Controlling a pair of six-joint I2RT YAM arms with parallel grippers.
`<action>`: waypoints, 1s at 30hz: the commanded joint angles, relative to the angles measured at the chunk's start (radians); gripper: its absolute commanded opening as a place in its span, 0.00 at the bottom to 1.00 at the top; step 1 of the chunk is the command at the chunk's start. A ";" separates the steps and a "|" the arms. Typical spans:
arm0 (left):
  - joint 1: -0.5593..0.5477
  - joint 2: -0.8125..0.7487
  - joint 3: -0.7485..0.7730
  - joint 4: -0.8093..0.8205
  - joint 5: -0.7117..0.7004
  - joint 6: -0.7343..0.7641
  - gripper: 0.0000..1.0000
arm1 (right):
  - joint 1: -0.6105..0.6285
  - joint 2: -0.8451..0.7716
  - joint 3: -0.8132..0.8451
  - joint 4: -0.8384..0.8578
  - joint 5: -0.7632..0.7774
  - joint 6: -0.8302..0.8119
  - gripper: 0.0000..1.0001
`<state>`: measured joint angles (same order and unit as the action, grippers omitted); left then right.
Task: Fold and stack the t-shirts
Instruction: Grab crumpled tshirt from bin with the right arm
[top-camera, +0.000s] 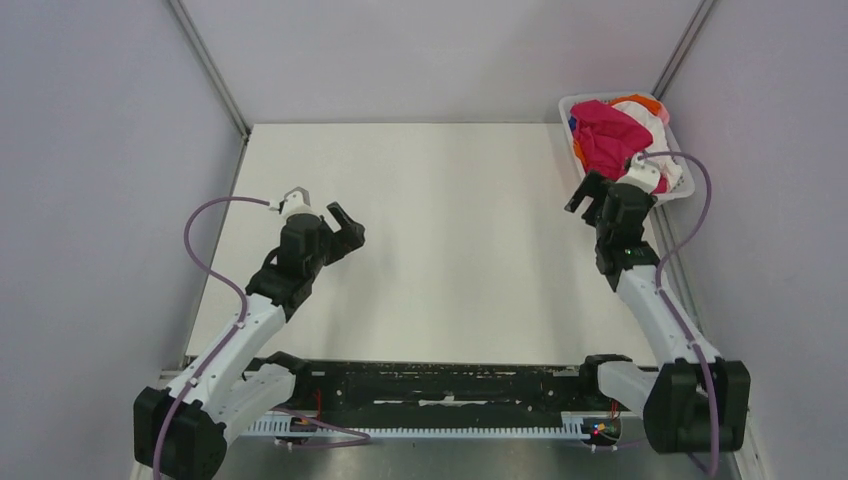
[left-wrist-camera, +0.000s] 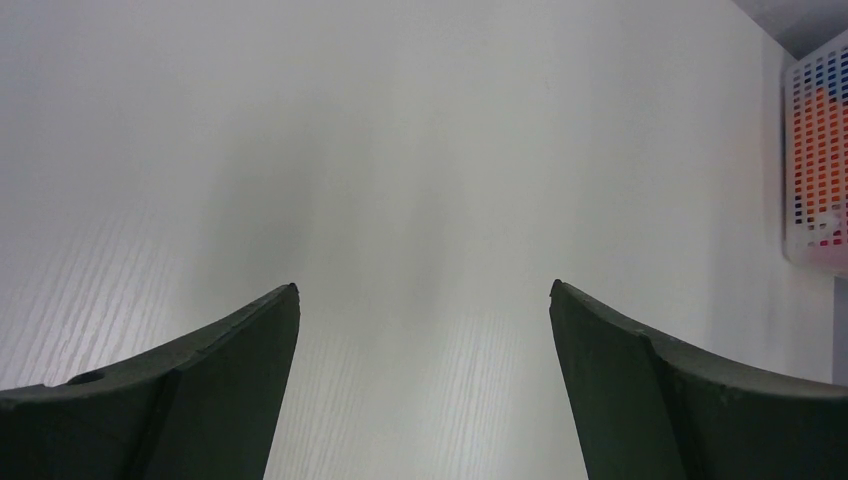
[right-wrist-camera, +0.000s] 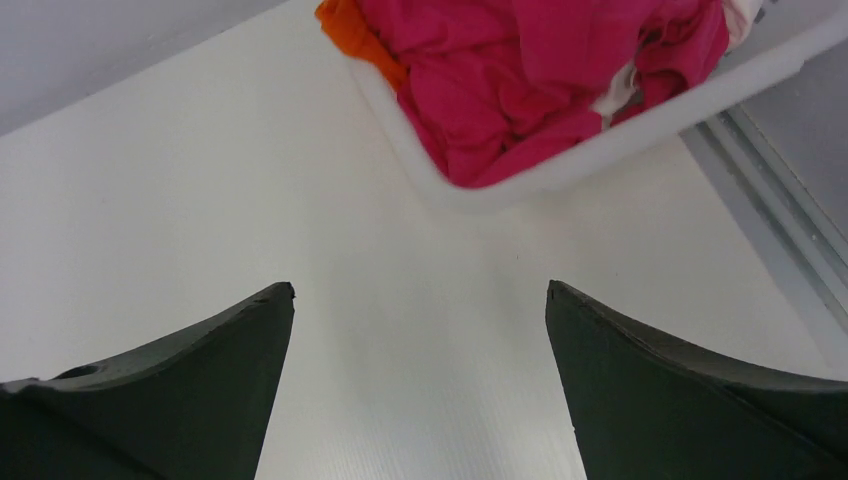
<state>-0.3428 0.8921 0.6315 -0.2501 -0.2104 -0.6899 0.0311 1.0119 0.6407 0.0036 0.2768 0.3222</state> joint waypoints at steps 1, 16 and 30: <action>-0.002 0.048 0.014 0.113 -0.002 0.043 1.00 | -0.070 0.235 0.230 0.088 0.031 0.007 0.98; 0.000 0.150 0.022 0.167 0.034 0.069 1.00 | -0.170 0.870 0.865 -0.069 0.014 0.001 0.95; -0.001 0.198 0.040 0.173 0.063 0.059 1.00 | -0.171 0.959 0.850 -0.108 0.106 -0.040 0.72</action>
<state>-0.3424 1.0828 0.6338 -0.1162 -0.1558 -0.6670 -0.1349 1.9465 1.4815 -0.0929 0.3363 0.3019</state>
